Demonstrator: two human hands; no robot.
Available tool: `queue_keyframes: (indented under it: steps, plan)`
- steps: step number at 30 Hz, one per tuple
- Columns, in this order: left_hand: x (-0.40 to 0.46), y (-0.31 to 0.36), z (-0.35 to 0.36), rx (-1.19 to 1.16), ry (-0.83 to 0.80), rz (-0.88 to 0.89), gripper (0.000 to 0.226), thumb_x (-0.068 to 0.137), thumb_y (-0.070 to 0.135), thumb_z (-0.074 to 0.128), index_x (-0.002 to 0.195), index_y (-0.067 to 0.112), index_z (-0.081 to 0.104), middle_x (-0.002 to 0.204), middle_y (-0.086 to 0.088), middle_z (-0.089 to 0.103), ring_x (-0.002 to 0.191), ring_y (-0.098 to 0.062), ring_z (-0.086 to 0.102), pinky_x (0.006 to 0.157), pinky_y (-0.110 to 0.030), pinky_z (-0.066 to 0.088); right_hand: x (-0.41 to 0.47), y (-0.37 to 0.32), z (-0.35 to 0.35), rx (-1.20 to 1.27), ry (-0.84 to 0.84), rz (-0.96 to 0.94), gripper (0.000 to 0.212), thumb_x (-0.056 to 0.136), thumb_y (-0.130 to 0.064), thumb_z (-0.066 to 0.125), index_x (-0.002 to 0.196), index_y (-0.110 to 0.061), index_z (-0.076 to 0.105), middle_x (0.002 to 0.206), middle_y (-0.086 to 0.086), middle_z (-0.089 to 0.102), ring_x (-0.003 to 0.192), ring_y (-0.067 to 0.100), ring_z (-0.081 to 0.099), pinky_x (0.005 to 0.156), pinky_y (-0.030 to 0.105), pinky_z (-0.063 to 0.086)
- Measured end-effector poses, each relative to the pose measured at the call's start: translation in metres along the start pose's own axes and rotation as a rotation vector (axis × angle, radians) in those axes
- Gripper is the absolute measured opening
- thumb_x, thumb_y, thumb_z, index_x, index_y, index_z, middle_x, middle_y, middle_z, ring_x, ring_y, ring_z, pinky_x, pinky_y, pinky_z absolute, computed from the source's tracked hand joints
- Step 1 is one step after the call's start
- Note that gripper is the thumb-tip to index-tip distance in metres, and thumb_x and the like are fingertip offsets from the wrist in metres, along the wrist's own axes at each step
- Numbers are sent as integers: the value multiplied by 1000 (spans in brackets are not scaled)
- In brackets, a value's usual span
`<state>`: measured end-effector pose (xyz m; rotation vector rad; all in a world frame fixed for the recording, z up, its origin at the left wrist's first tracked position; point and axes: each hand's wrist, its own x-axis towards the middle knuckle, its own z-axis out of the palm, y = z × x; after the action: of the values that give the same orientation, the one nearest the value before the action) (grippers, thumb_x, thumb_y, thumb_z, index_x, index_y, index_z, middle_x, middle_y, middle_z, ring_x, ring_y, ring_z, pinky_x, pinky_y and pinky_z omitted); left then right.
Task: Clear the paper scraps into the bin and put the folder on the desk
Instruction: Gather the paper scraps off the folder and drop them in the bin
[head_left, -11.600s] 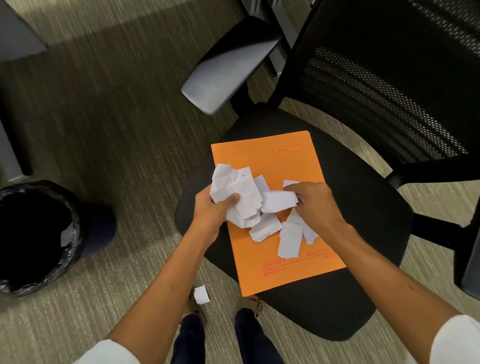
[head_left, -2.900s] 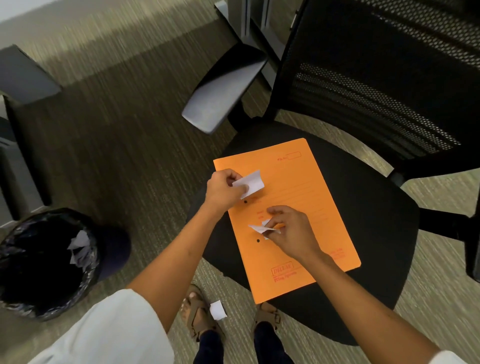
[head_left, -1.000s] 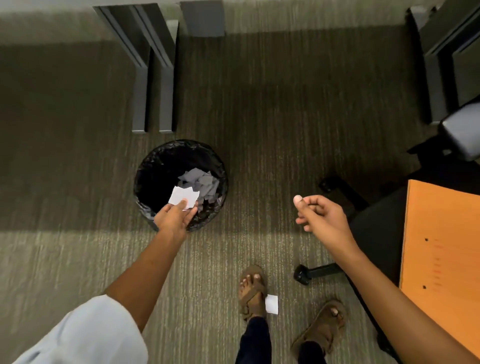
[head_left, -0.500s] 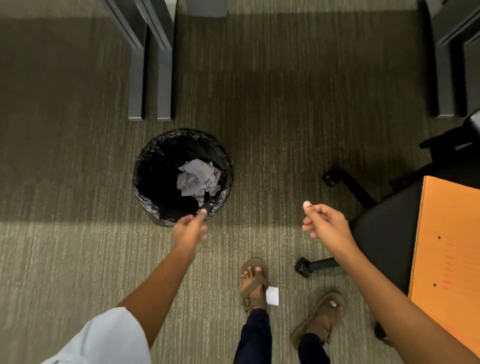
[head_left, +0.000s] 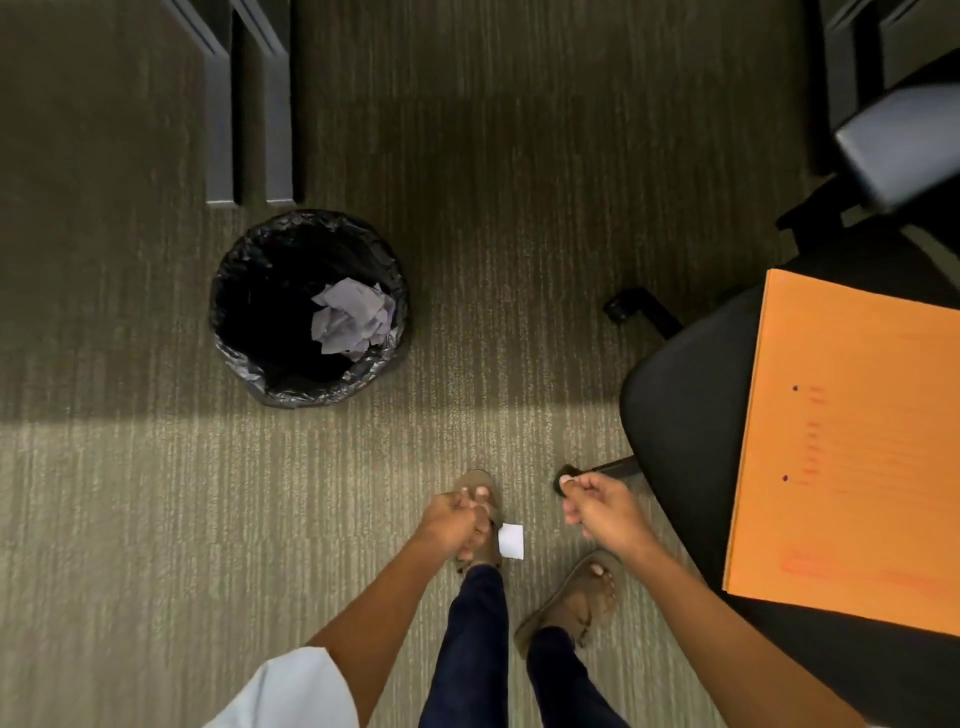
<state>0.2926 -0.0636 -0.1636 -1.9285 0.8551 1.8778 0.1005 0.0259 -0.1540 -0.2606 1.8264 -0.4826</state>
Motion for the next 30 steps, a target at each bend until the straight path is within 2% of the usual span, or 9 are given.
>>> queue_keyframes:
  steps: [4,7,10,14,18,22,26,28,30]
  plan:
    - [-18,-13,11,-34,49,15,11,92,0,56,100,7,52,80,-10,63,63,-19,57,59,-30,45,-19,25,-10,-2,-5,-5,26,98,-27,61,76,-13,63,70,4,68,71,20,64,63,27,41]
    - [-22,-17,19,-59,102,47,10,93,1,55,102,7,53,86,-13,65,64,-18,58,56,-27,45,-27,35,-15,16,-15,12,23,98,-23,62,78,-11,63,71,2,67,70,16,64,58,23,41]
    - [-20,-30,34,-68,102,39,6,95,3,52,99,8,54,90,-14,66,63,-16,58,55,-28,45,-31,55,-14,15,-20,49,21,97,-23,62,80,-12,64,74,4,68,74,18,64,71,31,45]
    - [-13,-59,48,-104,82,-8,9,94,1,52,92,10,52,81,-11,63,59,-16,55,46,-25,41,-32,87,-3,-7,-10,137,13,94,-21,64,88,-10,69,82,5,73,78,19,68,81,36,51]
    - [8,-98,48,-77,99,-34,6,94,6,56,98,9,59,88,-12,70,70,-19,64,55,-32,52,-21,110,17,40,22,239,3,92,-11,67,95,-9,67,88,9,72,71,17,64,63,28,50]
    - [47,-136,55,-176,128,-98,13,96,1,48,100,10,56,78,-6,65,59,-14,60,51,-28,52,6,129,50,107,73,302,15,87,0,71,96,-10,66,91,8,70,69,13,62,58,26,50]
    - [81,-163,71,-228,73,-153,18,95,-1,46,86,13,53,72,-4,56,60,-14,53,56,-29,47,38,150,81,146,78,334,21,82,-3,77,84,-19,63,92,2,71,82,16,66,75,35,59]
    - [105,-174,79,-209,63,-140,15,93,0,48,87,12,54,72,-4,55,62,-15,52,58,-28,46,59,161,94,143,67,338,22,80,-3,80,89,-16,64,92,2,71,81,15,66,72,33,59]
    - [128,-182,84,-205,48,-131,16,94,1,49,88,13,57,75,-5,55,65,-16,51,62,-29,44,80,173,106,145,82,343,25,78,1,80,93,-12,65,94,6,71,83,18,66,76,38,60]
